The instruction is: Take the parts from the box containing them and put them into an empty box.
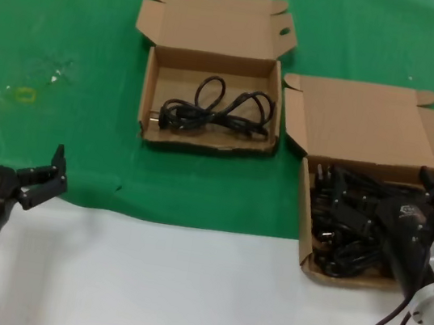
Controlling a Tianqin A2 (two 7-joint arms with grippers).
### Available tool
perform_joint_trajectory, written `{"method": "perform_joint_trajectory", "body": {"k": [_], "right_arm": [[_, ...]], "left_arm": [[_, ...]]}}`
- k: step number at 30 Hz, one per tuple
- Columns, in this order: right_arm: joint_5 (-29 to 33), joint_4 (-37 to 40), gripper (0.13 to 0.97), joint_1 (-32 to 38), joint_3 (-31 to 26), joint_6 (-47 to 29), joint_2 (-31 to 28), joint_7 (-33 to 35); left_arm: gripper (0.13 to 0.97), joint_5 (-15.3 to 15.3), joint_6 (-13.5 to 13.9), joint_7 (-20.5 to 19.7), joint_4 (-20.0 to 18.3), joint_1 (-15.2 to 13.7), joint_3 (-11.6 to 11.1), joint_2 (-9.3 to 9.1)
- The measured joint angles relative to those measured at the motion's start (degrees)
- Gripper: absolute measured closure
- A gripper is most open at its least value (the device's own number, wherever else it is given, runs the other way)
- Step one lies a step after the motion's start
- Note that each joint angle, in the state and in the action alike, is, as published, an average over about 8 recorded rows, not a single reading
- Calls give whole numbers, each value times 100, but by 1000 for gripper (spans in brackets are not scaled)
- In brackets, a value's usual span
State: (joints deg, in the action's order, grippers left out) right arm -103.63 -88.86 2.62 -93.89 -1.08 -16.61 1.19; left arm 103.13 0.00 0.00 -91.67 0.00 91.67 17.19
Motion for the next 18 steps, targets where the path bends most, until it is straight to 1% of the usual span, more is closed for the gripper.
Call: {"method": "perform_joint_trajectory", "body": {"k": [18], "right_arm": [[0, 0, 129, 0, 0, 0, 0, 0]], "left_arm": [[132, 0, 0, 0, 0, 0, 0, 0]]}}
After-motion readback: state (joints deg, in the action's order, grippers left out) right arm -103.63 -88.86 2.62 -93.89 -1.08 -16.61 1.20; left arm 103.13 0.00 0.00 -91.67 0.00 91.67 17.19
